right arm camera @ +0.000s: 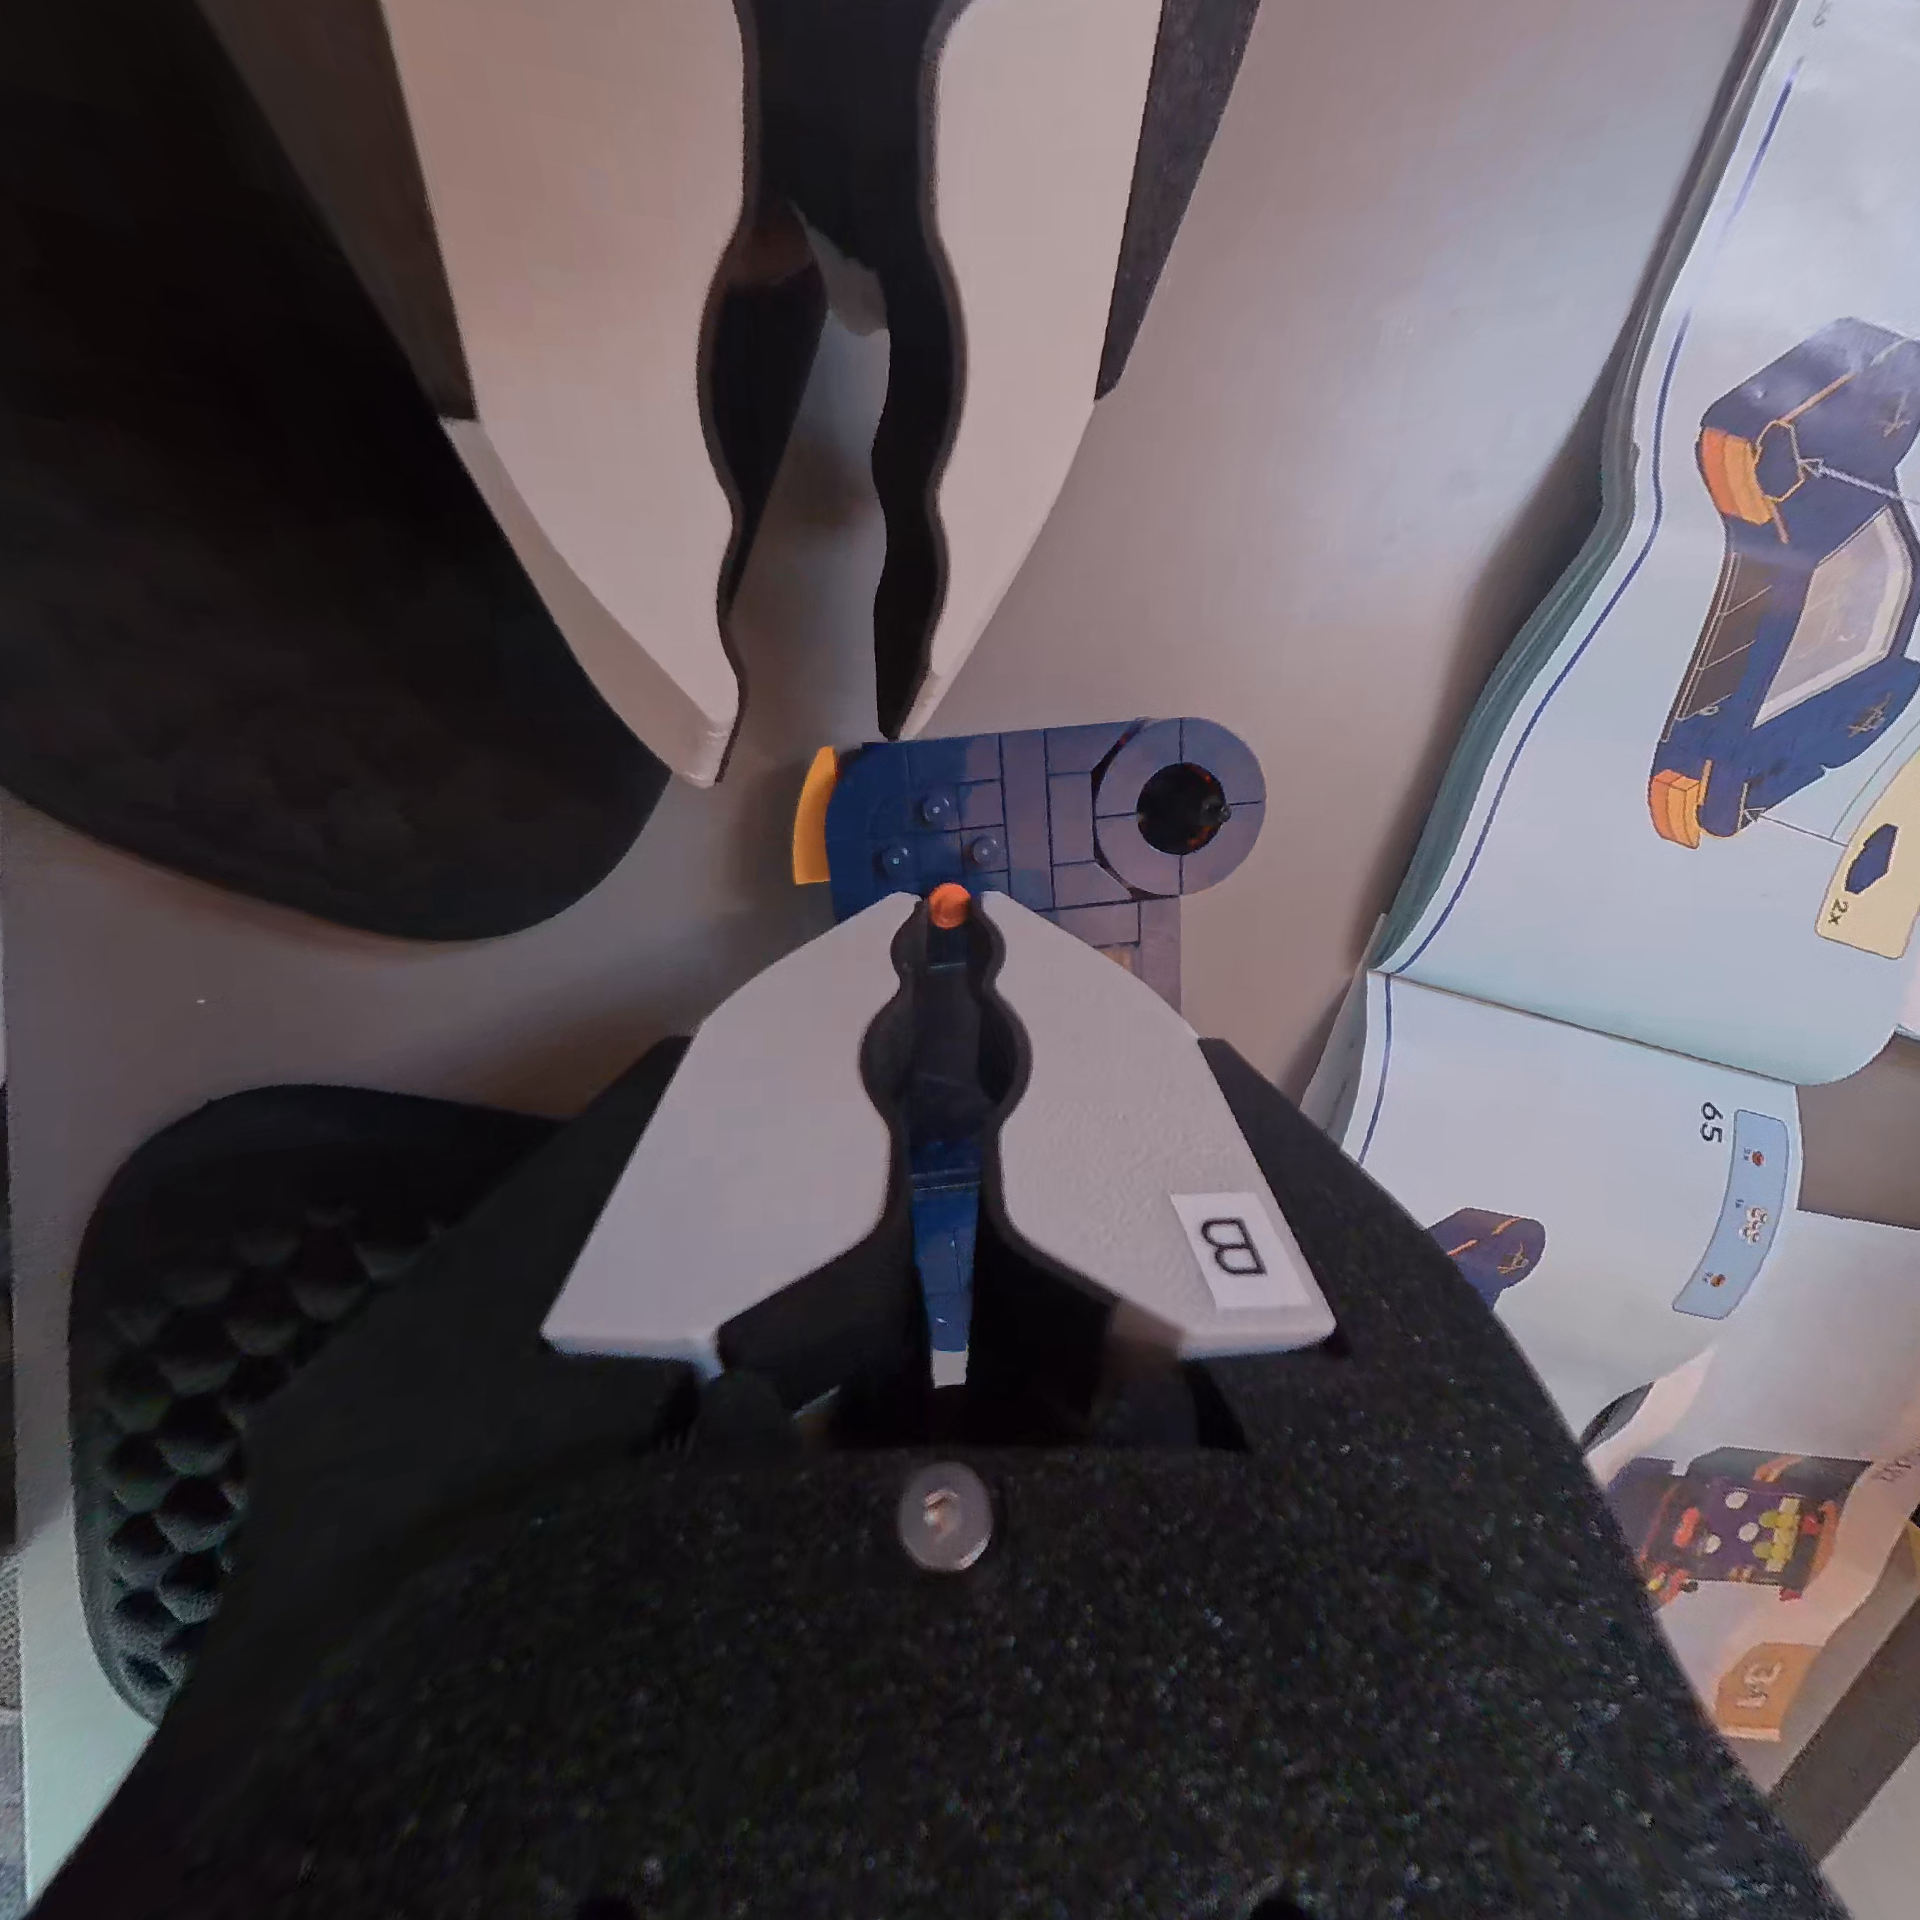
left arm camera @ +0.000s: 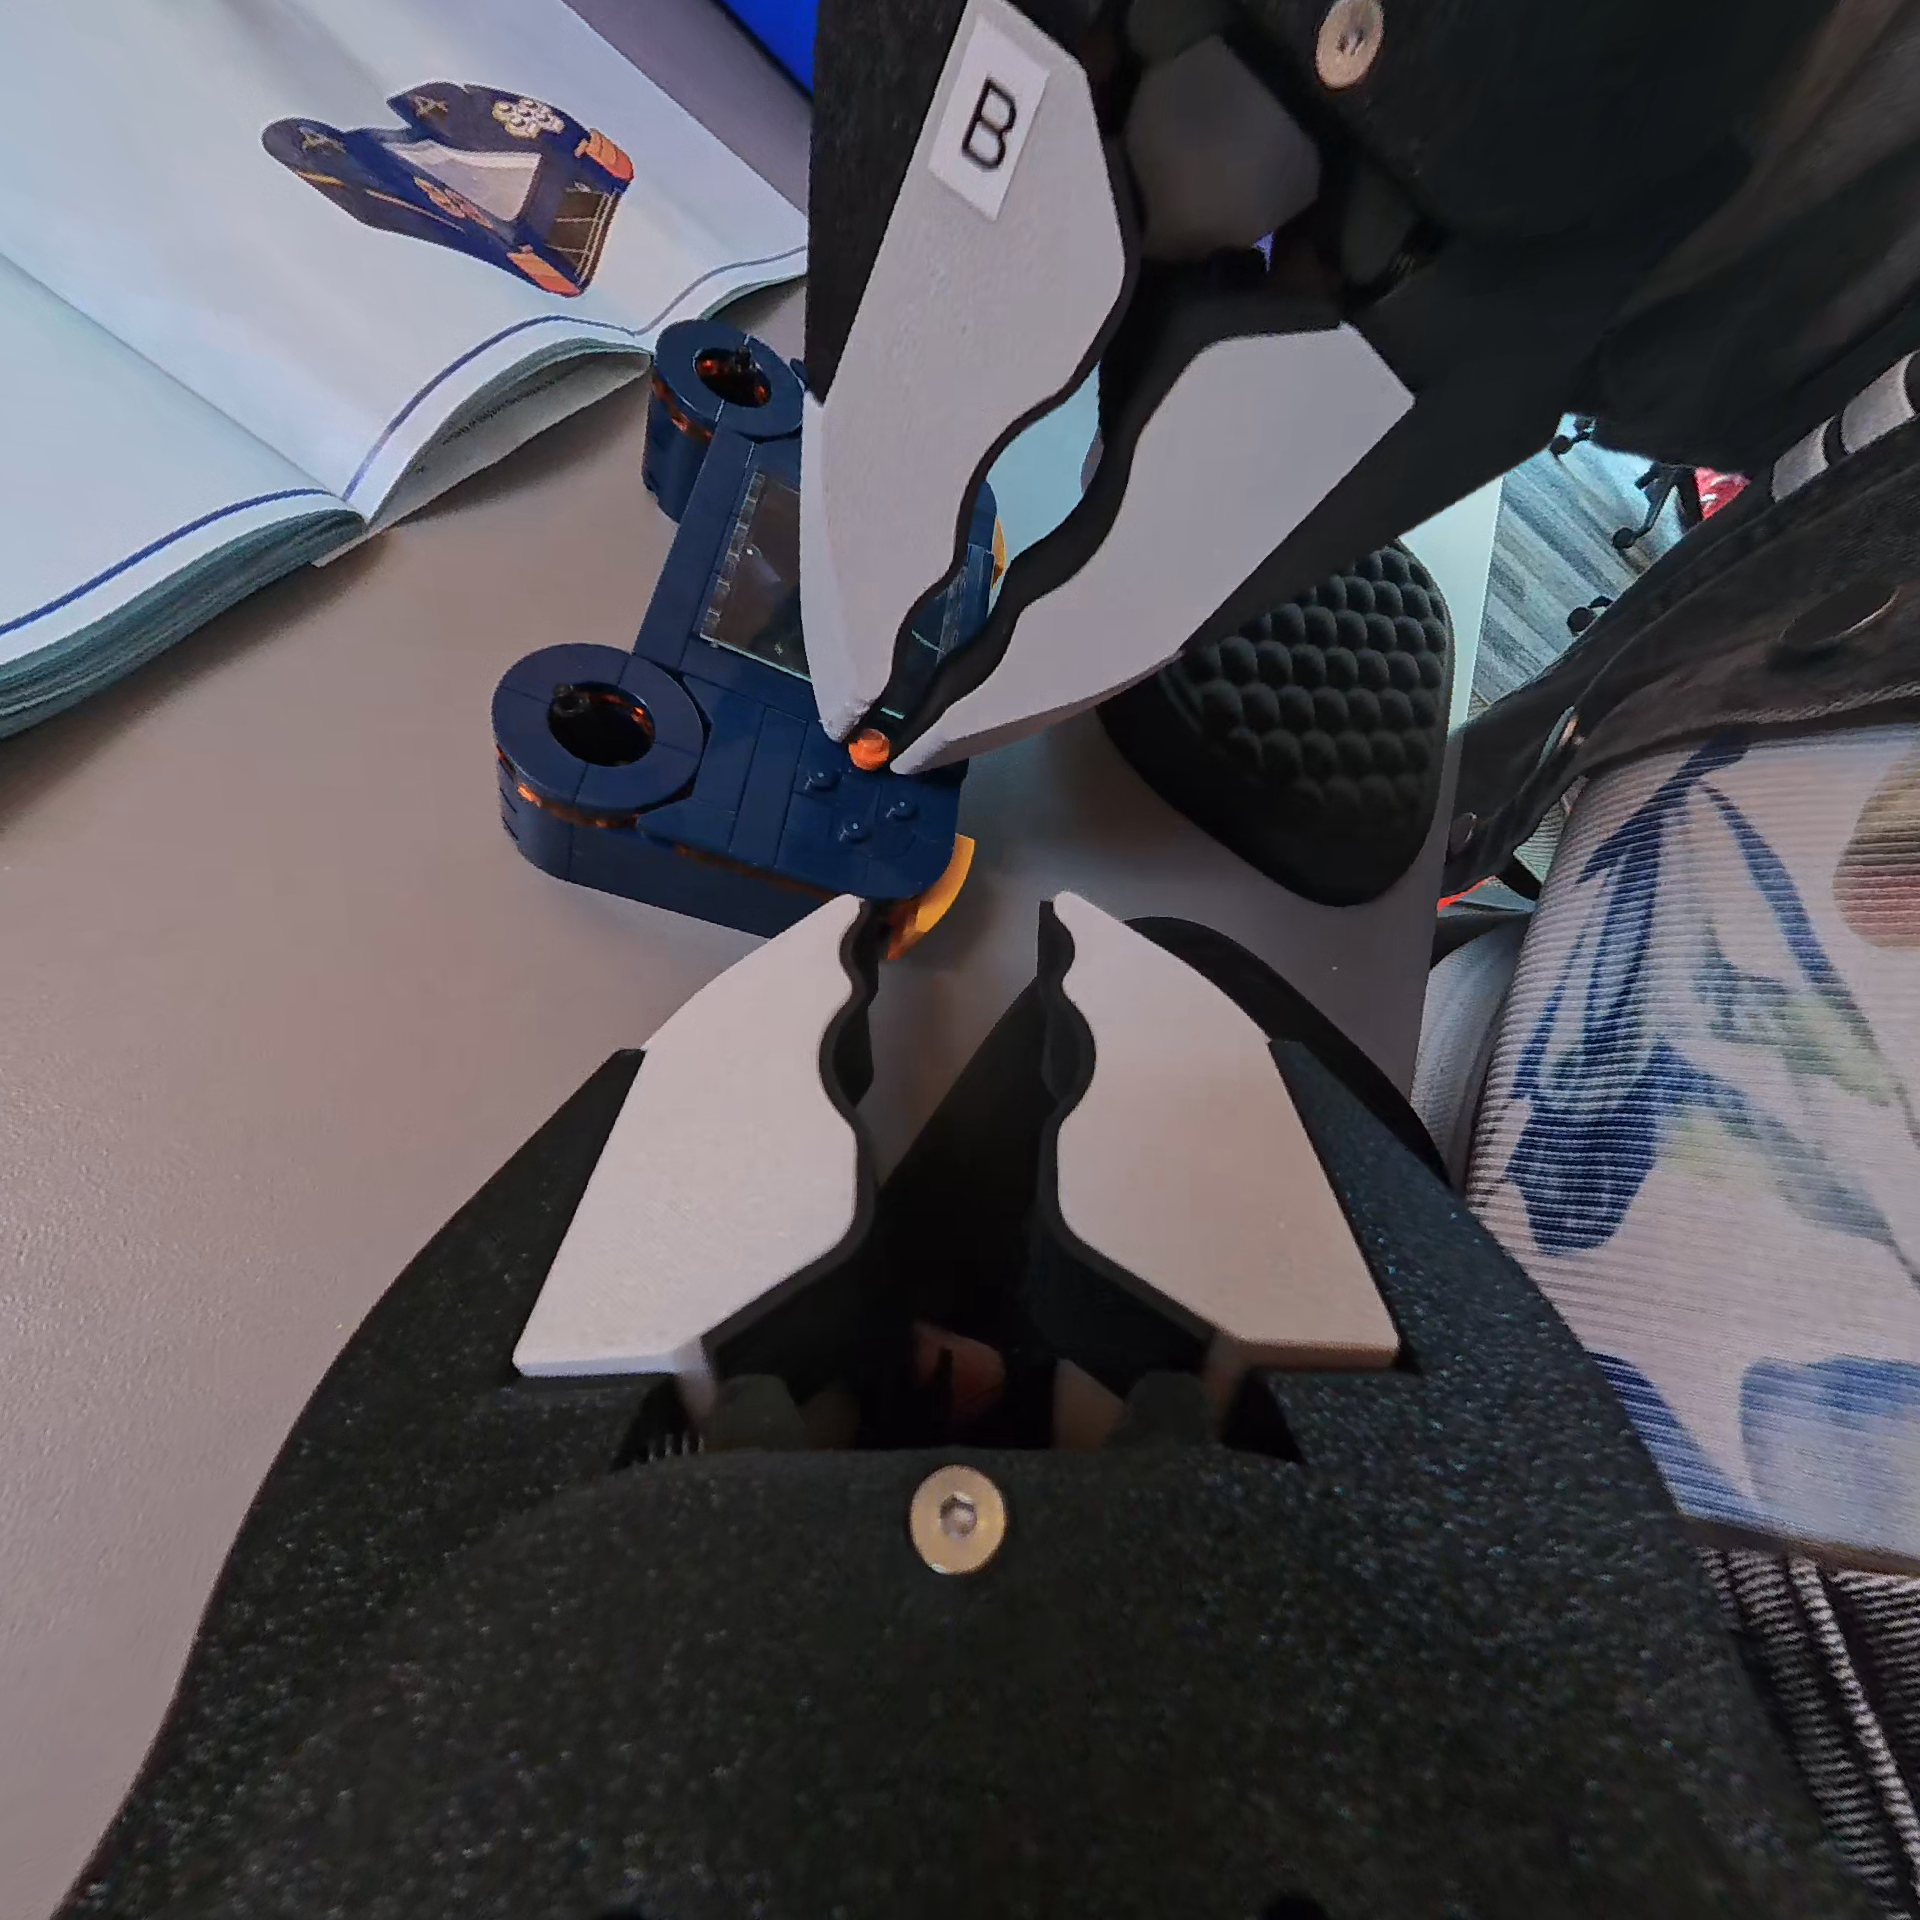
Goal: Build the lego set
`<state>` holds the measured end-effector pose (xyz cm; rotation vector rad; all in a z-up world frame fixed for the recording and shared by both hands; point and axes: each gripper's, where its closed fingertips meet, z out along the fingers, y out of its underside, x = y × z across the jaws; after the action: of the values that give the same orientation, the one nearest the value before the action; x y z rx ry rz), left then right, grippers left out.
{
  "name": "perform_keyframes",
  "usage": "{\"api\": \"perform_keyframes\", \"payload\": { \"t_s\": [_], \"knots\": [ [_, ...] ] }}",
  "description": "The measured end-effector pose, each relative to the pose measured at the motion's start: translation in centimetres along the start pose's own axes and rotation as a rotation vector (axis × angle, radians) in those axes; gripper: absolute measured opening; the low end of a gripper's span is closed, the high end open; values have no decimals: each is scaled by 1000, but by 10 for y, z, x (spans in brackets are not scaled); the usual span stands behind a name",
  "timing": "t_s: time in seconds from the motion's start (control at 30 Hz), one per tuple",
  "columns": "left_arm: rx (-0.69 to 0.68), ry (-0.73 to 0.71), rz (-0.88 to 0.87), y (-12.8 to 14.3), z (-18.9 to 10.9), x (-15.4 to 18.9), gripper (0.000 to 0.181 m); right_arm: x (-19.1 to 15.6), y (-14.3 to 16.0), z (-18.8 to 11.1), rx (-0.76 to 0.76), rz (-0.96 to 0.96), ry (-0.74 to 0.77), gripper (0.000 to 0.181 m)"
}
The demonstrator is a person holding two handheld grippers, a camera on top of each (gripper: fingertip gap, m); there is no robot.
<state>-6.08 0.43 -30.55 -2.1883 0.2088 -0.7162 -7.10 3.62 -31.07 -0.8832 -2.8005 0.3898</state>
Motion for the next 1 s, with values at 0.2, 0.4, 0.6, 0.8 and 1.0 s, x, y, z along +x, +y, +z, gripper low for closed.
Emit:
{"api": "perform_keyframes", "payload": {
  "t_s": [0.2, 0.4, 0.6, 0.8, 1.0],
  "knots": [
    [-2, 3, -4, 0, 0, 0, 28, 0, 0, 0, -41, -35, 4, 6],
    [3, 4, -9, 0, 0, 0, 29, -1, -1, 0, -7, 8, 0, 7],
    [3, 4, -11, 0, 0, 0, 29, 1, -1, -3, 26, 50, 1, 17],
    [0, 2, -14, 0, 0, -1, 29, -3, -5, -7, 109, 95, -54, 11],
    [-3, 3, -17, 1, 0, -1, 29, -5, -5, -2, 97, 86, -50, 11]
  ]
}}
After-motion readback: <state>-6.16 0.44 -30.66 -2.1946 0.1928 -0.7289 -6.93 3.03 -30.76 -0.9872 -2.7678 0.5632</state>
